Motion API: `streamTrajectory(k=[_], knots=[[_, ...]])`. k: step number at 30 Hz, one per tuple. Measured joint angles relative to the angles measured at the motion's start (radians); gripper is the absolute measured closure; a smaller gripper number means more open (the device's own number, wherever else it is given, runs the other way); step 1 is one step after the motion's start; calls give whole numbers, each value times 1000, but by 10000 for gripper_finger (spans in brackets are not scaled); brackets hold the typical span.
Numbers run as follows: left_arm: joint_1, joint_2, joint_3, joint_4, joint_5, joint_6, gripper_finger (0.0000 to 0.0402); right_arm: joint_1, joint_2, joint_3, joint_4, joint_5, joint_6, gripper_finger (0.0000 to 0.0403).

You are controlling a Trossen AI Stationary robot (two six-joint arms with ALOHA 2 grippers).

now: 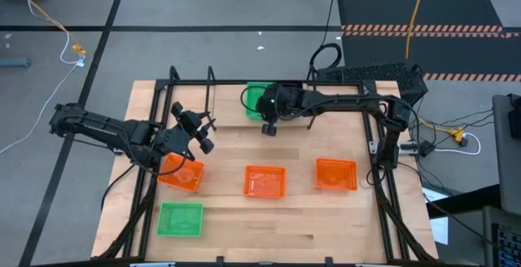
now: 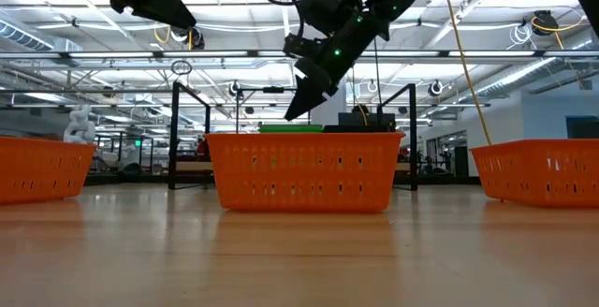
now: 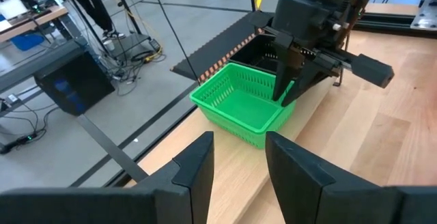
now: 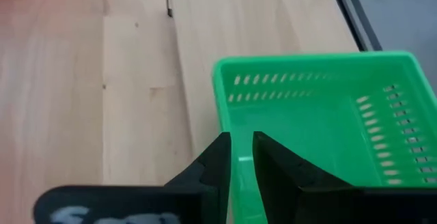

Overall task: Stack baskets on shelf by color
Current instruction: Stack the green bin on the green bins on the shelf

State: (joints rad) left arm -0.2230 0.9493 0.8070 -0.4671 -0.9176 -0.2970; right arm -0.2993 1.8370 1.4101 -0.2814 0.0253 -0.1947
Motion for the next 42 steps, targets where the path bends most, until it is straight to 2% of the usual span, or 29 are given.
streamTrajectory(k=[6, 15, 19, 22, 26, 29, 34, 38, 42], knots=[[0, 0, 0, -1, 0, 0, 266, 5, -18, -2, 4, 3, 0, 348], [-2, 0, 0, -23, 0, 0, 266, 124, -197, -2, -38, 0, 42, 348], [-2, -1, 0, -35, 0, -1, 266, 229, -227, -41, 77, -31, 58, 348], [-8, -29, 0, -86, 1, -64, 266, 320, -209, -91, 227, -31, 42, 347], [-43, -91, 1, -187, 4, -208, 266, 400, -111, -86, 384, 21, -35, 326], [-81, -135, 1, -276, 3, -316, 266, 418, 6, -5, 431, -6, -56, 295], [-127, -139, -5, -391, -3, -444, 266, 440, 242, 224, 400, -120, -177, 239], [-141, -127, -34, -428, -4, -523, 266, 479, 407, 433, 323, -129, -295, 209], [-144, -126, -51, -436, -6, -572, 266, 512, 534, 608, 287, -136, -363, 203]])
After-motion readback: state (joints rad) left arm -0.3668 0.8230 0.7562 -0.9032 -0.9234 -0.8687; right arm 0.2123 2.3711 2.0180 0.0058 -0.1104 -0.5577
